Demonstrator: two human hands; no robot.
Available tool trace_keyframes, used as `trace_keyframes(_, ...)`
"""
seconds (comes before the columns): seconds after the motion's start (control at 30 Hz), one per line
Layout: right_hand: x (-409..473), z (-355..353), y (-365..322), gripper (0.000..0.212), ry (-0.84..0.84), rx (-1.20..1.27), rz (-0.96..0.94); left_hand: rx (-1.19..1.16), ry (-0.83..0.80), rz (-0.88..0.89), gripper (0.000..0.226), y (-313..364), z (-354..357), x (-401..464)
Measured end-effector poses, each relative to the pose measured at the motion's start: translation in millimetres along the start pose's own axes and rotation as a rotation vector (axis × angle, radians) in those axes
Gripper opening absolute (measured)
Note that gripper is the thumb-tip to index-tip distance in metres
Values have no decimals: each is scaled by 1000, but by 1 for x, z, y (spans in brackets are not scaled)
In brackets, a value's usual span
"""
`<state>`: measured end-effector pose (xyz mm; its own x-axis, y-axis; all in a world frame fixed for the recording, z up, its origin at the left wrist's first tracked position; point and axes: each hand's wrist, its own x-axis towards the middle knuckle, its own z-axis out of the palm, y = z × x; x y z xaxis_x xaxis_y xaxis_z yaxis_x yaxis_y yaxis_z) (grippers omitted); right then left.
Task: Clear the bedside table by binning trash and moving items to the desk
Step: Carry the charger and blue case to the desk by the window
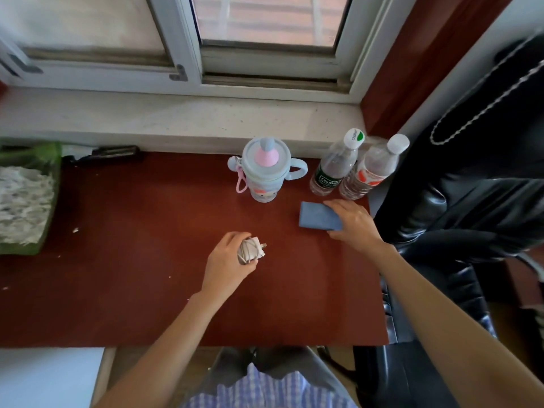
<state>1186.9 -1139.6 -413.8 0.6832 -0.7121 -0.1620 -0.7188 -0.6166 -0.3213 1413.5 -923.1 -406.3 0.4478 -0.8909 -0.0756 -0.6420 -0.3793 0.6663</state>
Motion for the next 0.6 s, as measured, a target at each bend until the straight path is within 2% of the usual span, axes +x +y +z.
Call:
trace_keyframes(0.27,17,6,14,79,-124,5,-43,-25,-5,-20,54,4,11,10)
trace_keyframes(0.6,17,13,19,79,-138,27,-26,-27,-11,-13,53,6,20,12)
